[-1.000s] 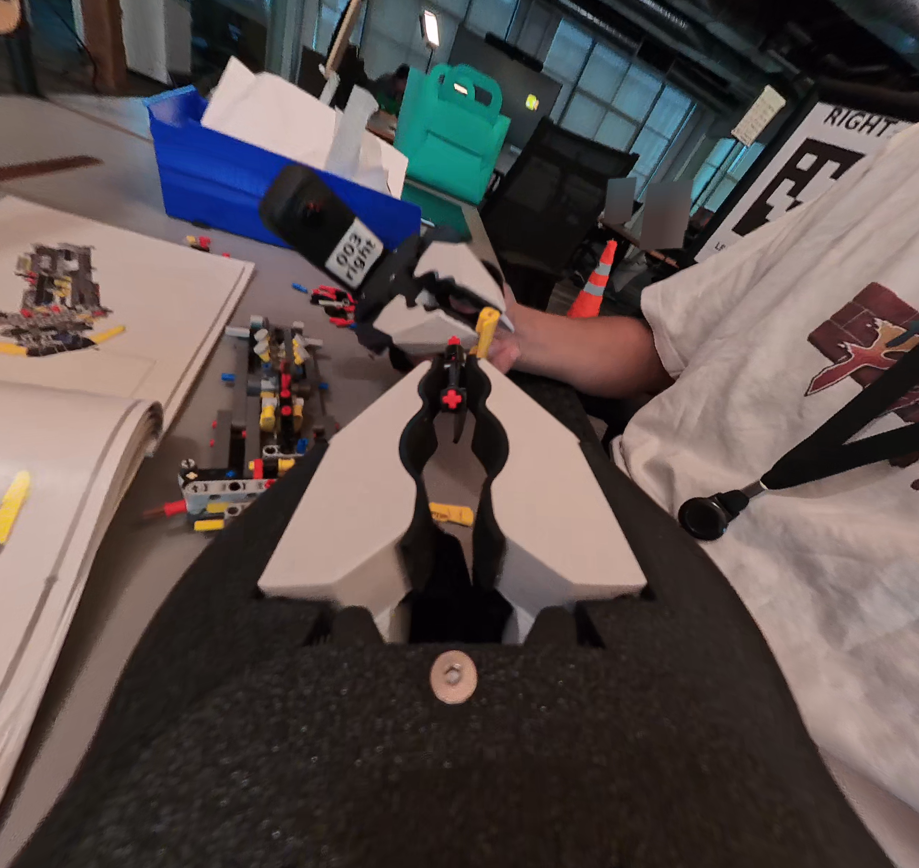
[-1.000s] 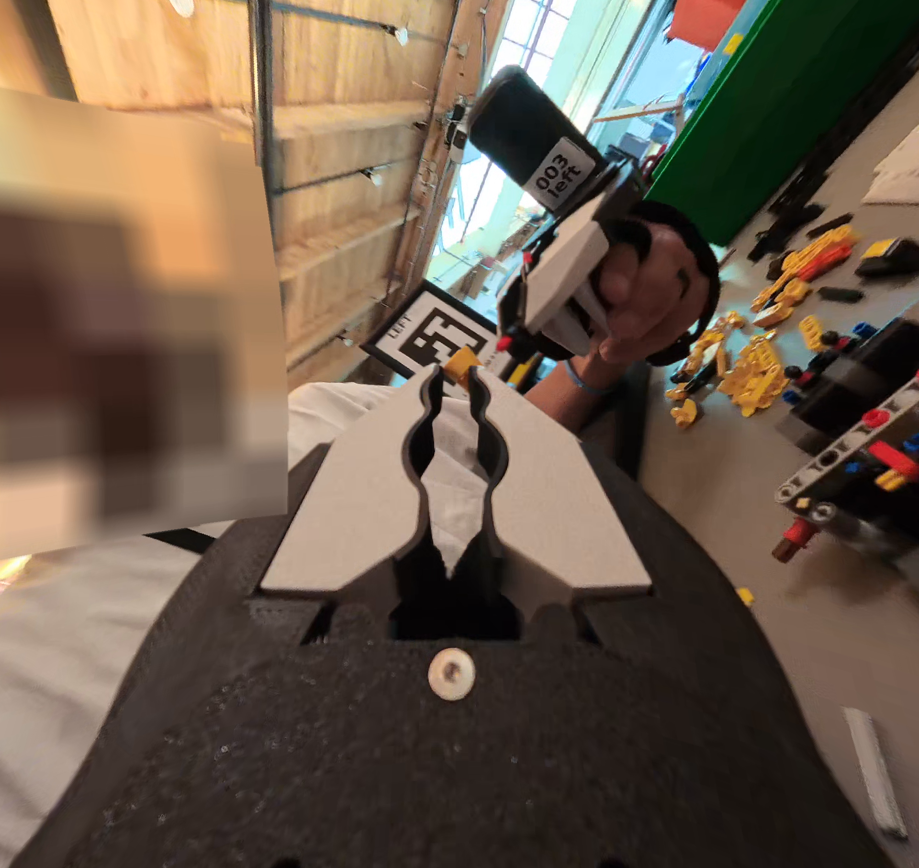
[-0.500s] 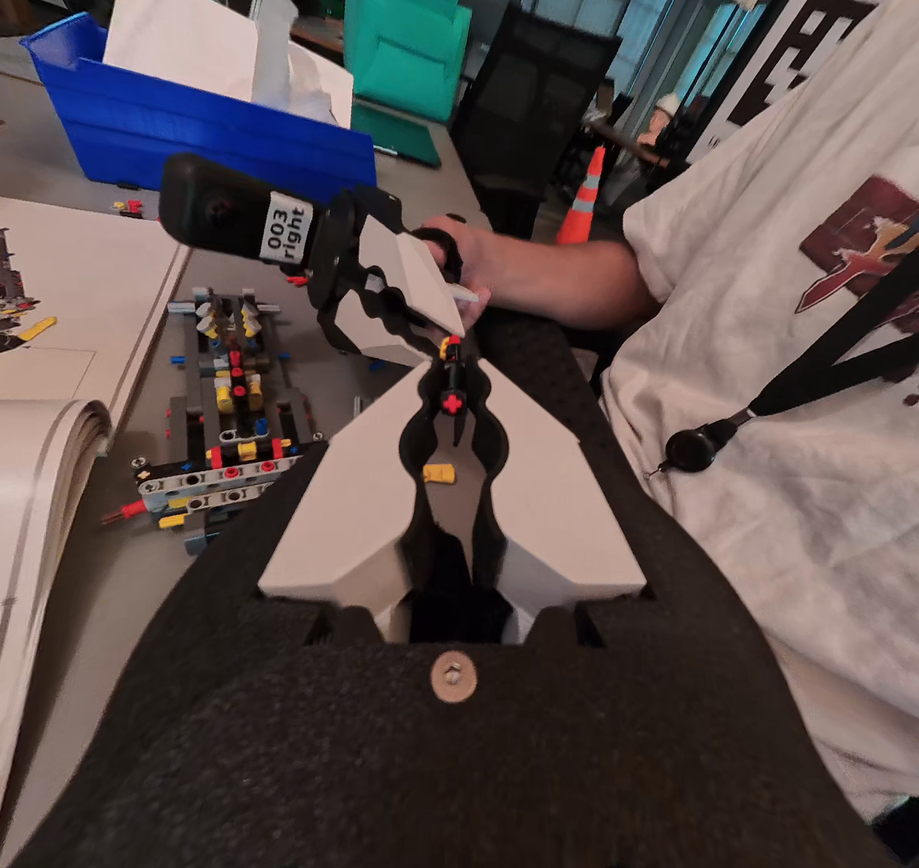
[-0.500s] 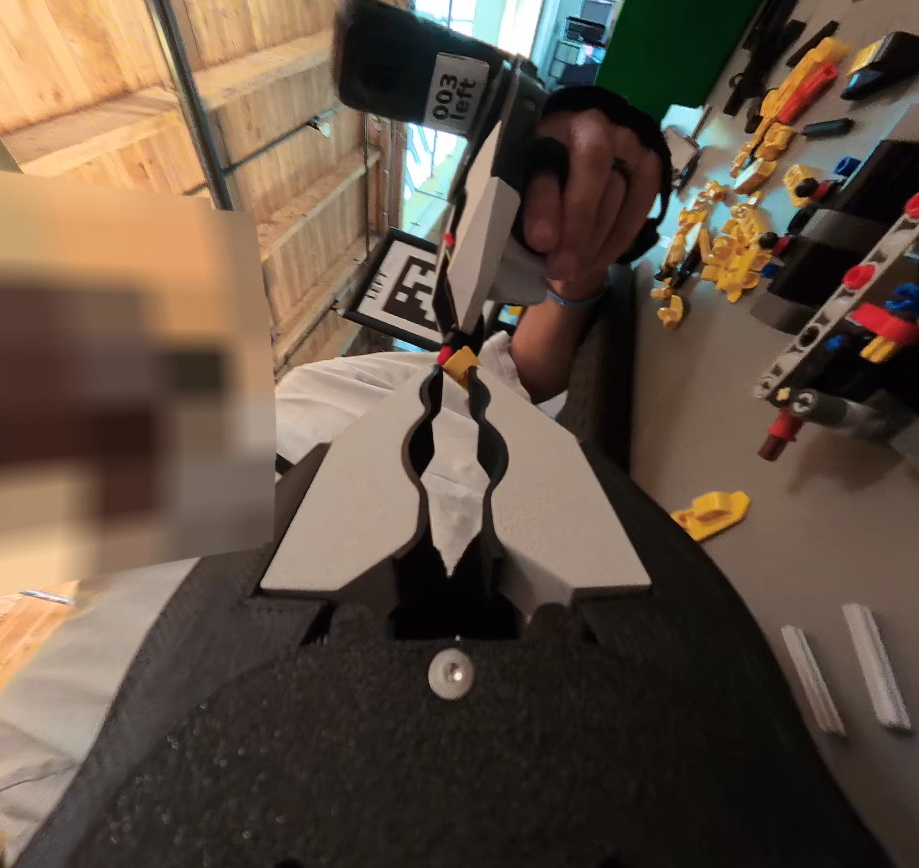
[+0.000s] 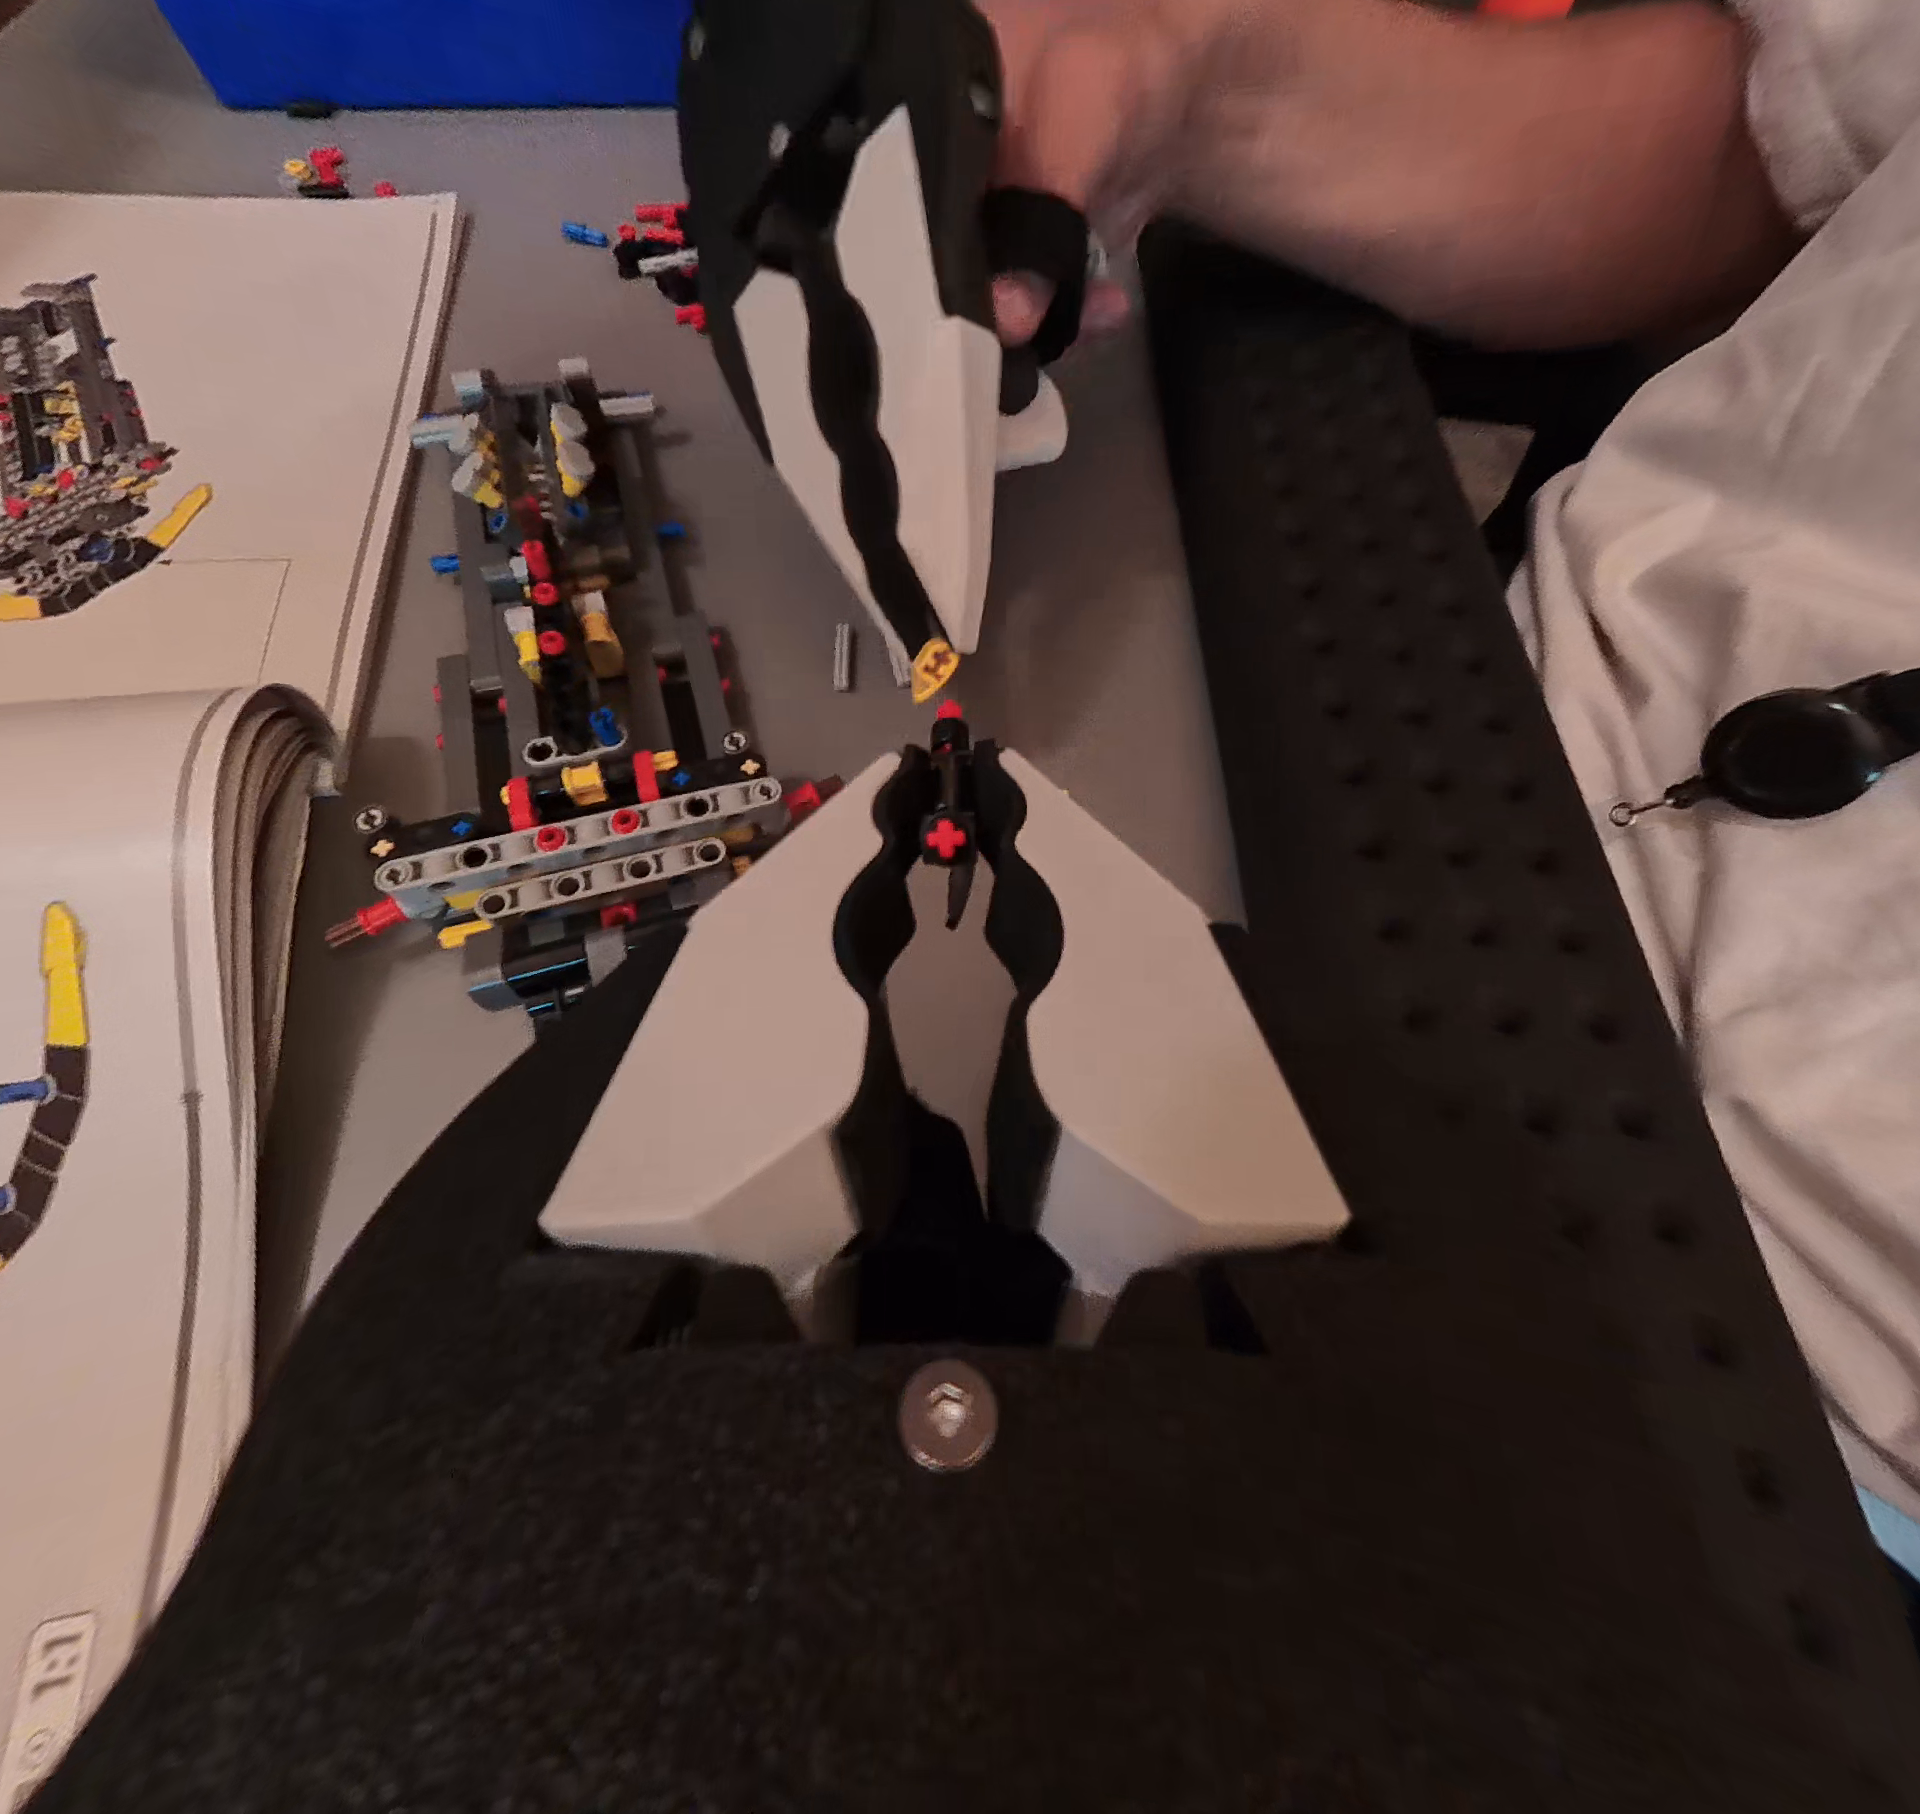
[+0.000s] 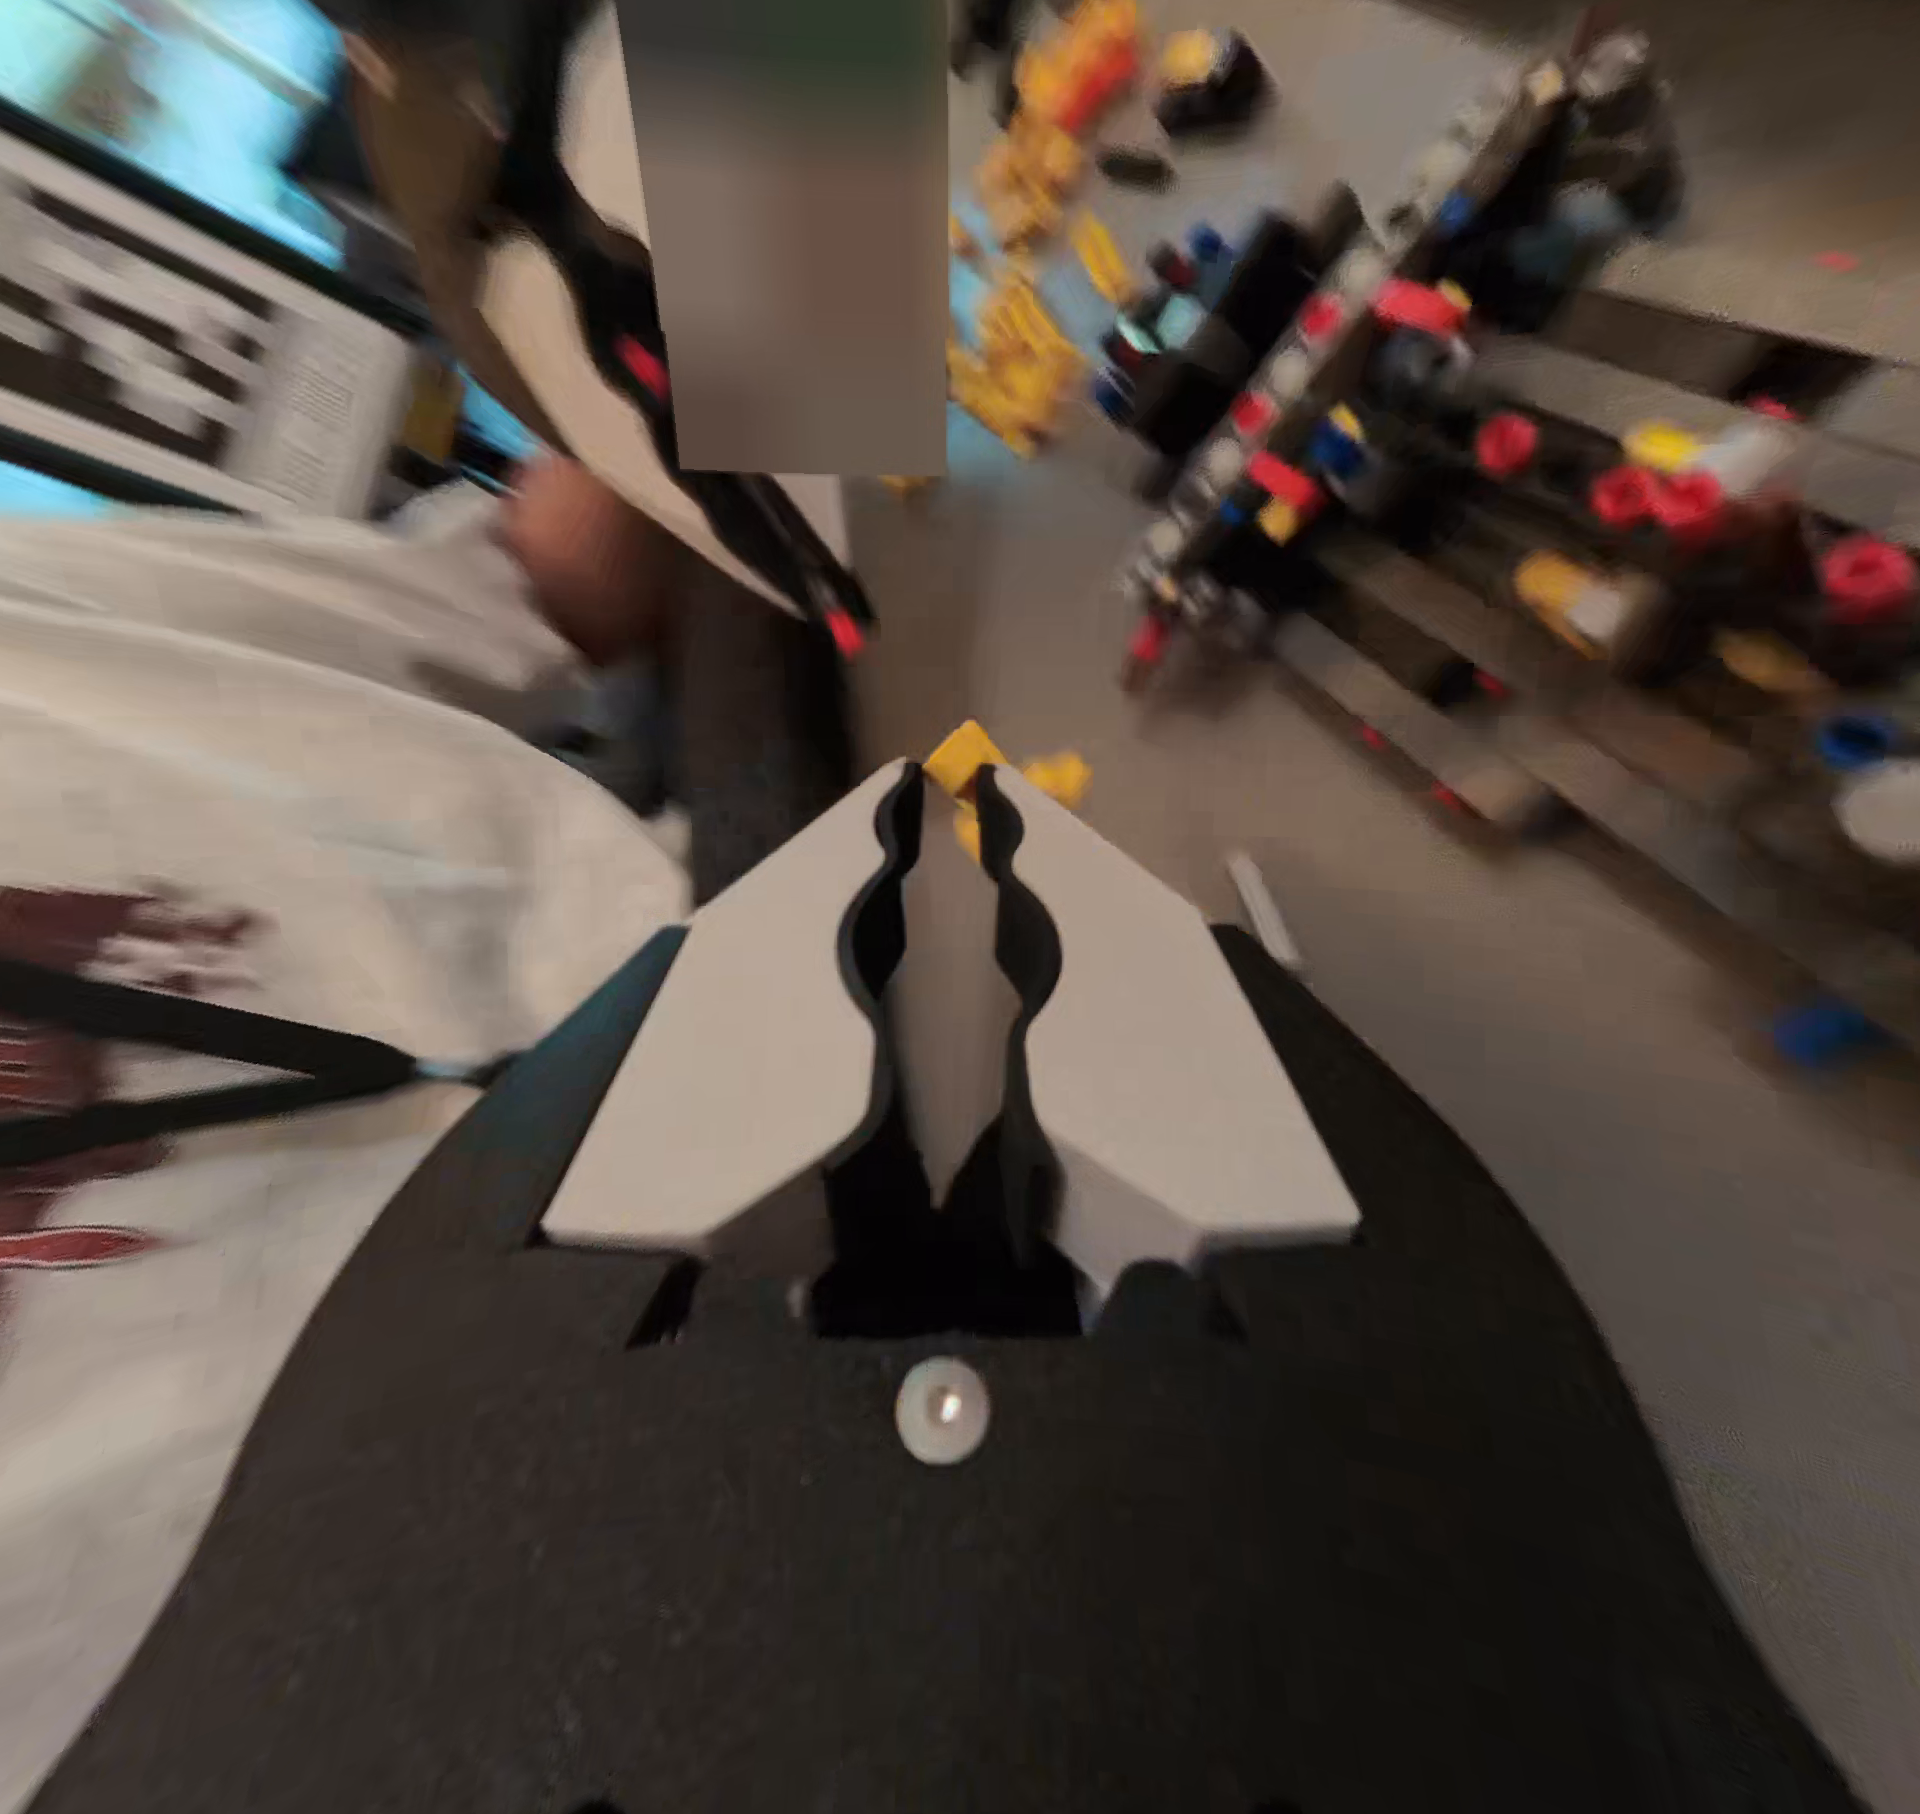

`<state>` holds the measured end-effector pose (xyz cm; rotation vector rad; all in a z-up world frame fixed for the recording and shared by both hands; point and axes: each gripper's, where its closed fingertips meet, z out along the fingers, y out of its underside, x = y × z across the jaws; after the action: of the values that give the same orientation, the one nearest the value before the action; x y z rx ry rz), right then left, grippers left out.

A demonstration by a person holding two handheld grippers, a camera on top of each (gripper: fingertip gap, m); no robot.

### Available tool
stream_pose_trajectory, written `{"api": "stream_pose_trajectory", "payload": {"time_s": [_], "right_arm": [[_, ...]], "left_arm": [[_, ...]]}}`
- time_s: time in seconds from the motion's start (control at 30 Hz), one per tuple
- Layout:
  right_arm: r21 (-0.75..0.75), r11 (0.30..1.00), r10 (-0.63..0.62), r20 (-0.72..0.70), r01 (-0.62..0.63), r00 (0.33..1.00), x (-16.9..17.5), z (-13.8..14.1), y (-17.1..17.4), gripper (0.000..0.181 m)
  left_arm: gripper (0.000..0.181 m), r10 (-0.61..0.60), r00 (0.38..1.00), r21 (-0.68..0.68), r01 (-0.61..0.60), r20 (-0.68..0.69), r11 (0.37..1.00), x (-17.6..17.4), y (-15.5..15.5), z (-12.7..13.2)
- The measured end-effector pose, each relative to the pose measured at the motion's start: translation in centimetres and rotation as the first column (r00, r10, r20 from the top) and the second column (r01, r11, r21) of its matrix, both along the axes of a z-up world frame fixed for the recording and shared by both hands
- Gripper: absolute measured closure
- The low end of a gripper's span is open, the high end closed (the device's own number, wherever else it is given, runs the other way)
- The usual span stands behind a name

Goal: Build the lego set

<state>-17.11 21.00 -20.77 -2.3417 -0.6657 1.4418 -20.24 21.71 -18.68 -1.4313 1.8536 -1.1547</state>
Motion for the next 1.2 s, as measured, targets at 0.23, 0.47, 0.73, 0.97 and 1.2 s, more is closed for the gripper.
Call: {"api": "stream_pose_trajectory", "payload": {"time_s": [0.23,0.47,0.73,0.97,1.2], "right_arm": [[0.108,0.975,0.127,0.453,-0.195,0.883,3.0,-3.5,-4.1,0.172],[0.31,0.923,0.113,0.348,-0.228,0.931,3.2,-2.5,-3.8,0.164],[0.624,0.67,0.112,0.45,-0.402,0.886,4.4,-2.4,-4.5,0.15],[0.678,0.563,0.04,0.549,-0.473,0.835,4.4,-2.9,-3.6,0.16],[0.577,0.688,0.137,0.491,-0.439,0.86,4.2,-4.4,-3.6,0.17]], "left_arm": [[0.175,-0.033,0.999,0.018,0.034,-0.018,0.999,0.4,-1.0,-0.6],[0.175,-0.042,0.998,0.009,0.042,-0.041,0.999,0.4,-1.3,-1.3],[0.175,-0.041,0.998,0.019,0.042,-0.049,0.999,0.4,-1.3,-1.6],[0.175,-0.059,0.996,0.014,0.06,-0.059,0.998,0.5,-1.8,-1.9],[0.175,-0.061,0.997,0.028,0.063,-0.039,0.998,0.6,-1.9,-1.7]]}}
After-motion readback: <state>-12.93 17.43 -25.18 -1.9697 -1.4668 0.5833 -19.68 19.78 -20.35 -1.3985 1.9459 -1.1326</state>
